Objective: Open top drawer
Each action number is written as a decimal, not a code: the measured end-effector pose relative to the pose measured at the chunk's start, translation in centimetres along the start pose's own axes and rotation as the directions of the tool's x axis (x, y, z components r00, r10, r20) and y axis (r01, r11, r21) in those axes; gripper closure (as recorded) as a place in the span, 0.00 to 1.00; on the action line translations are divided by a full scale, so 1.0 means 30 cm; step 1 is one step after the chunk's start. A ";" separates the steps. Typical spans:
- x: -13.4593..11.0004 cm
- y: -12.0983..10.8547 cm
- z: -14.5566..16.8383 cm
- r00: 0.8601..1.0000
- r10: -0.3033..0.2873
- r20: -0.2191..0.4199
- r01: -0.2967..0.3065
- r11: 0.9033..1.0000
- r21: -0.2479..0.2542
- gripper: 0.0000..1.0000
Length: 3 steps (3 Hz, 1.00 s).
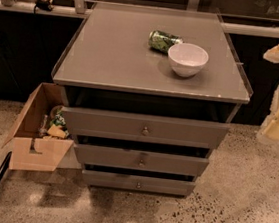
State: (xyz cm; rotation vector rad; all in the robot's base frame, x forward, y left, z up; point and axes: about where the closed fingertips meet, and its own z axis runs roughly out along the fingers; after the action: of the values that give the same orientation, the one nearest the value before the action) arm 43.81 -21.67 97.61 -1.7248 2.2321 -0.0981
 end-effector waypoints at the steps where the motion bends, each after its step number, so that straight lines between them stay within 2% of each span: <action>1: 0.000 0.000 0.000 1.000 0.000 0.000 0.000 1.000 0.000 0.00; 2: 0.012 0.002 0.006 0.999 0.042 0.019 -0.043 0.998 0.035 0.00; 3: 0.024 0.010 0.023 0.993 0.100 0.069 -0.105 0.991 0.082 0.00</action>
Offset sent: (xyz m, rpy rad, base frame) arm -0.0026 -0.0133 -0.0143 0.0789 -0.0972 -0.1548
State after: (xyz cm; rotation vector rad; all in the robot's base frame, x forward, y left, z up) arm 43.59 -22.18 96.73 -1.5445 2.2314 -0.1109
